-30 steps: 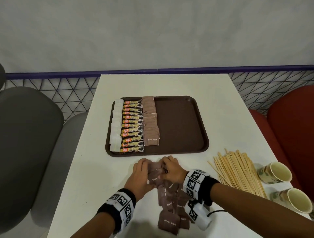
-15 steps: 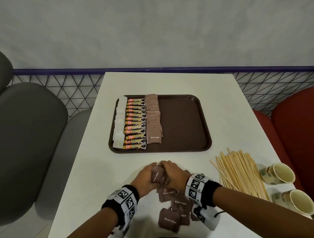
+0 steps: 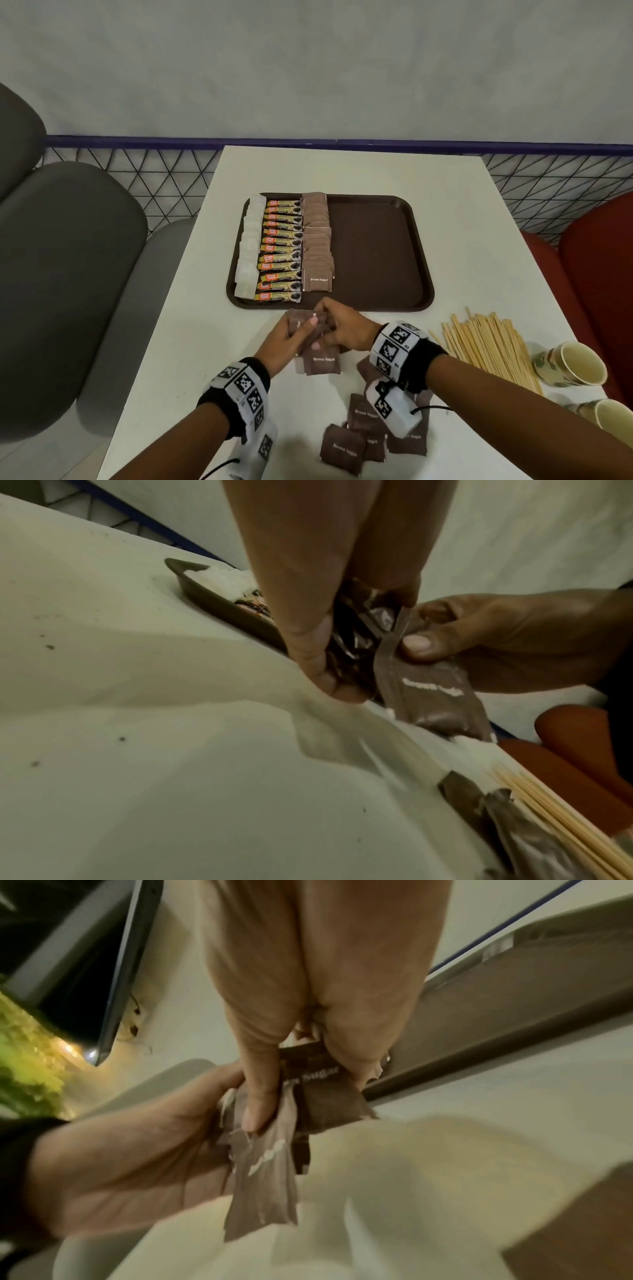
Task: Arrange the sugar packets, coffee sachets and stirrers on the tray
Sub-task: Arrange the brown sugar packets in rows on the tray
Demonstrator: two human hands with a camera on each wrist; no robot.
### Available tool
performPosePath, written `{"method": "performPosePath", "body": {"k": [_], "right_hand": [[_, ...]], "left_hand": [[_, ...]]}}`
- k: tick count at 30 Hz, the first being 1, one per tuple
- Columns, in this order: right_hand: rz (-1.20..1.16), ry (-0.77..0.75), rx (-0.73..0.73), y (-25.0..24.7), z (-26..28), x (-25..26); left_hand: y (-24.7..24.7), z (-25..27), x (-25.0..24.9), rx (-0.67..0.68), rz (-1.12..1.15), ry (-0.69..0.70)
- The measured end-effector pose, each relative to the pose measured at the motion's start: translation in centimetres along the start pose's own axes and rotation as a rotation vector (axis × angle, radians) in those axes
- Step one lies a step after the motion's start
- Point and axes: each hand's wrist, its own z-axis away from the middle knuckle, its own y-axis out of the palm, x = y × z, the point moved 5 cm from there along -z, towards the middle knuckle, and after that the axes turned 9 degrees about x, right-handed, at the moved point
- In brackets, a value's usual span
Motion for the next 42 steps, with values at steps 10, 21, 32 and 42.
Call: {"method": "performPosePath", "body": {"k": [10, 21, 32, 42], "right_hand": [[-0.585, -0.101, -0.123, -0.8, -0.9, 1.4], [-1.088, -0.001, -0.311, -1.4, -1.1, 0.5], [-0.673, -0.015, -0.267, -2.6, -0.2, -0.9], [-0.742, -0.035, -0.350, -5.1, 0.5, -1.7]], "left_hand": [[0.4, 0.3, -2.2, 0.071, 0.536, -0.031], [0.5, 0.5, -1.8, 0.106, 0.566, -0.088], [-0.7, 1.3, -1.3, 0.082, 0.549, -0.094], [-3.9, 2.3, -0.7, -0.063, 0.600, -0.051]]}}
